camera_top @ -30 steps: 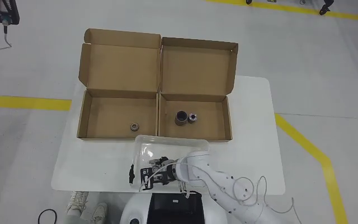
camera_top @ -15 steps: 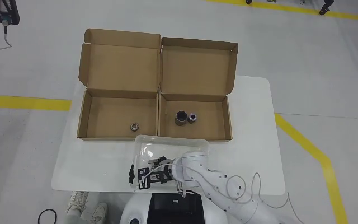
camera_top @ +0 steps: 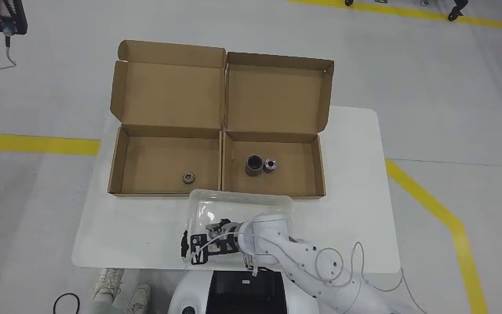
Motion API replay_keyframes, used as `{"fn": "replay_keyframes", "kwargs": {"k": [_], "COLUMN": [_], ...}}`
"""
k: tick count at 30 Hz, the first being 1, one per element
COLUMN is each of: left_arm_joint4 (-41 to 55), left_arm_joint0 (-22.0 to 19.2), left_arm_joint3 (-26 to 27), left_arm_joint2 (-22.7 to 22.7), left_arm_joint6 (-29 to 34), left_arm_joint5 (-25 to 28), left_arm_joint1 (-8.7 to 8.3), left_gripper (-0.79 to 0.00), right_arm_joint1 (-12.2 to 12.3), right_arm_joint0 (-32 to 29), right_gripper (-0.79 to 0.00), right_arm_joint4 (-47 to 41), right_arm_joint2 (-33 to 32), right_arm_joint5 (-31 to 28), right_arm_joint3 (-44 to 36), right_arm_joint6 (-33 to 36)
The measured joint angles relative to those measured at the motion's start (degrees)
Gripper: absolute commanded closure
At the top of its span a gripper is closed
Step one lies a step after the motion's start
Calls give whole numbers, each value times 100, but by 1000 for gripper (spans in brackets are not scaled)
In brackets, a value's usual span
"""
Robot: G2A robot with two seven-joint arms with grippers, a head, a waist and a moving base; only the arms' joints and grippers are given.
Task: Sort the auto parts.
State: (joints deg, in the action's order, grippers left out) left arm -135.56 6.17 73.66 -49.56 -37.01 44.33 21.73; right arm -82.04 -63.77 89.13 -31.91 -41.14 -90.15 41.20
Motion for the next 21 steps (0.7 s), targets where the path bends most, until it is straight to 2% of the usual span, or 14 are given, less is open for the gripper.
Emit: {"fn": "replay_keyframes", "kwargs": {"k": [9,21], "left_arm_joint4": [0,0], "left_arm_joint0": [0,0], "left_arm_joint3": [0,0], "left_arm_joint2": [0,0], "left_arm_joint6": [0,0], "left_arm_joint5": [0,0], "left_arm_joint1": [0,0], "left_gripper": [-785,-785], "right_arm_joint1": [192,388], "right_arm_joint0": [-341,-409], "right_gripper": [0,0], "right_arm_joint4": [-82,-633], "right_arm_joint2": [-459,-1203], "right_arm_joint5": [33,-389], "right_arm_joint3": [-646,-1131], "right_arm_joint6": [-463,-2025]}}
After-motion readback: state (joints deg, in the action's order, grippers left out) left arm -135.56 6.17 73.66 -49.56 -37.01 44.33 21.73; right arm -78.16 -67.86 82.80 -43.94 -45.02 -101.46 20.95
